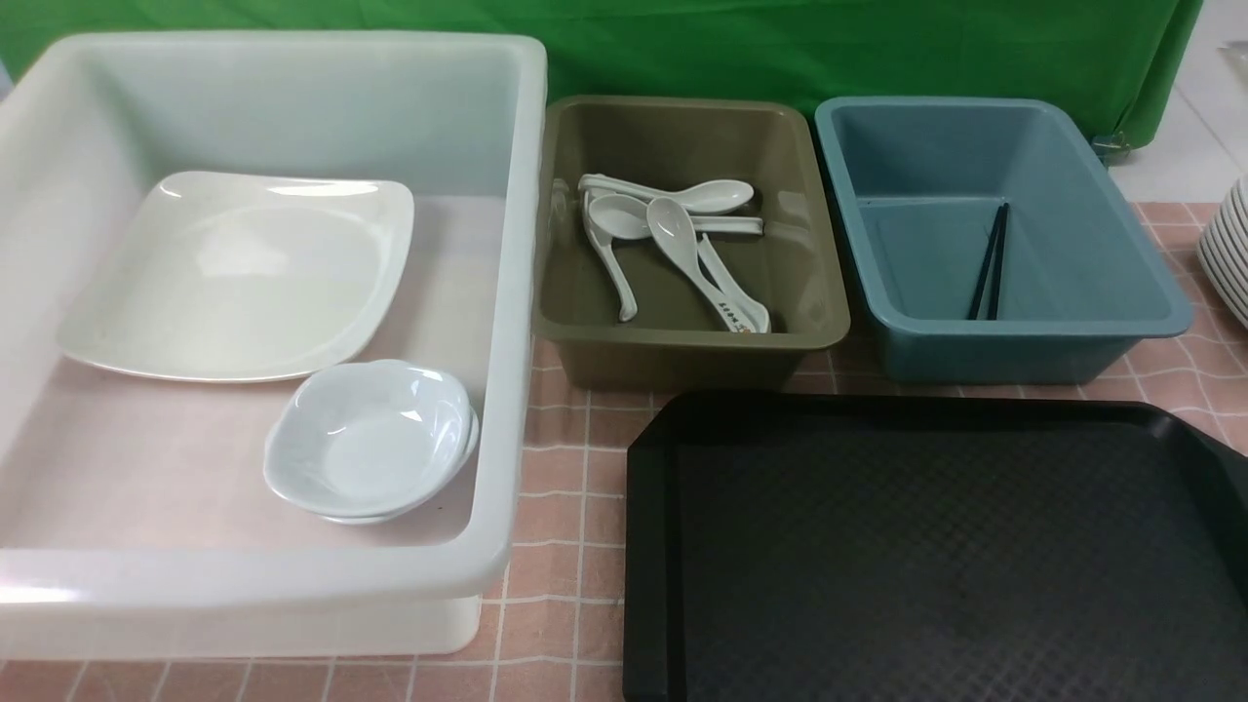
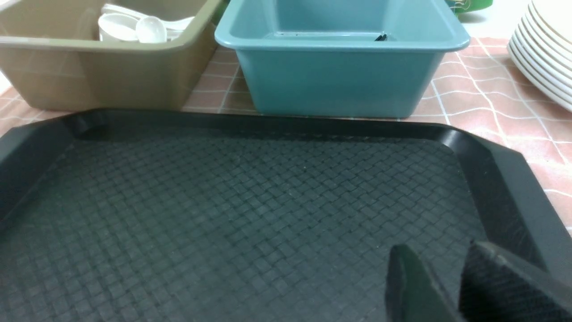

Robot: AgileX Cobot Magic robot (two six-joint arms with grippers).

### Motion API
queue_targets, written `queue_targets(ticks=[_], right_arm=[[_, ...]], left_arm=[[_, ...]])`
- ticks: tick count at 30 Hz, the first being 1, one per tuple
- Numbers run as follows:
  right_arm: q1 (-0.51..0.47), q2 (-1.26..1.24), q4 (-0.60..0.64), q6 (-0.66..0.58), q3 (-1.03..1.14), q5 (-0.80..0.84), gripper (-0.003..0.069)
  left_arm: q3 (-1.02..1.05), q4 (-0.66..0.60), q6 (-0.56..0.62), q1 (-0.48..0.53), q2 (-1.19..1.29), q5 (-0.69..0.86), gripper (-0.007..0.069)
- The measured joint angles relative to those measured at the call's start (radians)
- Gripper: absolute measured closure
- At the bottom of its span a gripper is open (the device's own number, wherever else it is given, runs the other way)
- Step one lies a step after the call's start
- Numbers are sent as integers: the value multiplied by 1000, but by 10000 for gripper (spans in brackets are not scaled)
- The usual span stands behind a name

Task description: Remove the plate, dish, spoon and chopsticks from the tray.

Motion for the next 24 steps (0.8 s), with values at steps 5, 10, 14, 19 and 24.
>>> queue_targets(ticks=[5,10,14,19,24], right_arm=[[0,0,0,0,0,0,419],[0,0,0,0,0,0,419],[0,0,0,0,0,0,419],[0,0,1,2,0,0,419],[0,0,1,3,0,0,419]], left_arm=[[42,20,5,0,-1,-180,625],[90,20,5,0,-1,-273,625],[125,20,5,0,-4,-299,625],[192,121,-98,0,-32,-351,625],[365,358,-425,-41,-148,-498,624]])
